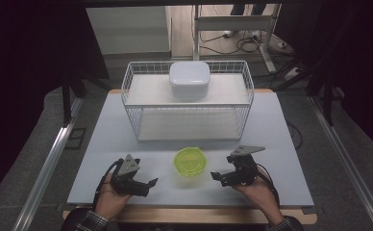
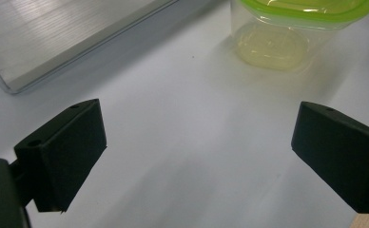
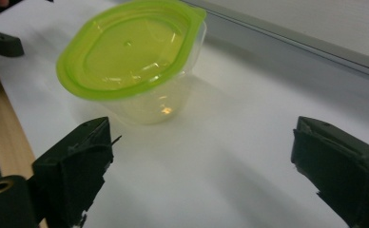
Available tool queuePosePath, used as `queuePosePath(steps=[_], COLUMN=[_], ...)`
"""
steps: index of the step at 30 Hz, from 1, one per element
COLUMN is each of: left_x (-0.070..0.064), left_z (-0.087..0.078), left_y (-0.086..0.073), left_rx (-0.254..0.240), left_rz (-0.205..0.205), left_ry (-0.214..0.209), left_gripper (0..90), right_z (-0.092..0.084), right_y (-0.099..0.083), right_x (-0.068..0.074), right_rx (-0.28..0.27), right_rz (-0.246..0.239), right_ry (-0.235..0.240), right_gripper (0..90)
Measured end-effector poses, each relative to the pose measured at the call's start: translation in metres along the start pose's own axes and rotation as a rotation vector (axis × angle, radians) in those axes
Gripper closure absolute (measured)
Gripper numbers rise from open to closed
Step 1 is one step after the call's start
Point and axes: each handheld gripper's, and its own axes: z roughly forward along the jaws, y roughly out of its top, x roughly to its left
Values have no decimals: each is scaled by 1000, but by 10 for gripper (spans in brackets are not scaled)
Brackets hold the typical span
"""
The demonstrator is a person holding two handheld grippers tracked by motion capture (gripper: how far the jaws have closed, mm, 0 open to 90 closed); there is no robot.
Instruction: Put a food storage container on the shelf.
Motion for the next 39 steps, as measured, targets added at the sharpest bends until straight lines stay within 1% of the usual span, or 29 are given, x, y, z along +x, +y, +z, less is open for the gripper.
queuePosePath(steps=[1,3,4,5,7,8,9,11,14,15,17,18,21,23,28,30,32,37,39], left_x=[0,0,0,0,0,0,0,0,0,-1,-1,-1,-2,-2,-2,-2,-3,-4,-4], left_z=[0,1,1,2,2,3,3,3,4,4,4,4,5,5,6,6,6,6,6], left_y=[0,0,0,-1,0,-1,-1,-1,-1,-1,-1,-1,-1,-1,-1,-1,-1,-1,-1], left_rx=[2,7,8,11,13,14,15,18,21,22,25,25,28,29,32,36,37,39,40], left_rz=[-1,-2,-3,0,3,3,4,7,8,9,11,12,13,15,22,27,30,34,36], left_ry=[-2,-2,-3,-2,-1,-1,-1,-1,-2,-2,-2,-1,-1,-3,-5,-7,-8,-11,-11], left_gripper=[38,38,38,38,38,39,39,40,40,40,41,41,42,42,44,45,45,47,47], right_z=[1,4,5,6,9,10,11,13,17,19,23,25,33,39,50,53,55,61,62], right_y=[2,6,8,9,14,17,19,24,32,36,40,43,48,51,53,53,53,53,52], right_x=[0,0,0,-1,-2,-3,-3,-5,-7,-8,-11,-12,-16,-21,-32,-35,-37,-39,-40], right_rx=[4,19,33,35,41,46,43,42,34,26,23,20,34,41,59,67,78,98,98], right_rz=[13,38,46,47,63,67,68,70,66,70,81,84,112,152,239,259,273,303,324], right_ry=[7,8,30,46,62,78,85,91,90,104,117,123,145,178,238,258,261,297,319], right_gripper=[51,52,44,51,92,140,163,237,322,351,395,433,496,530,593,613,635,686,736])
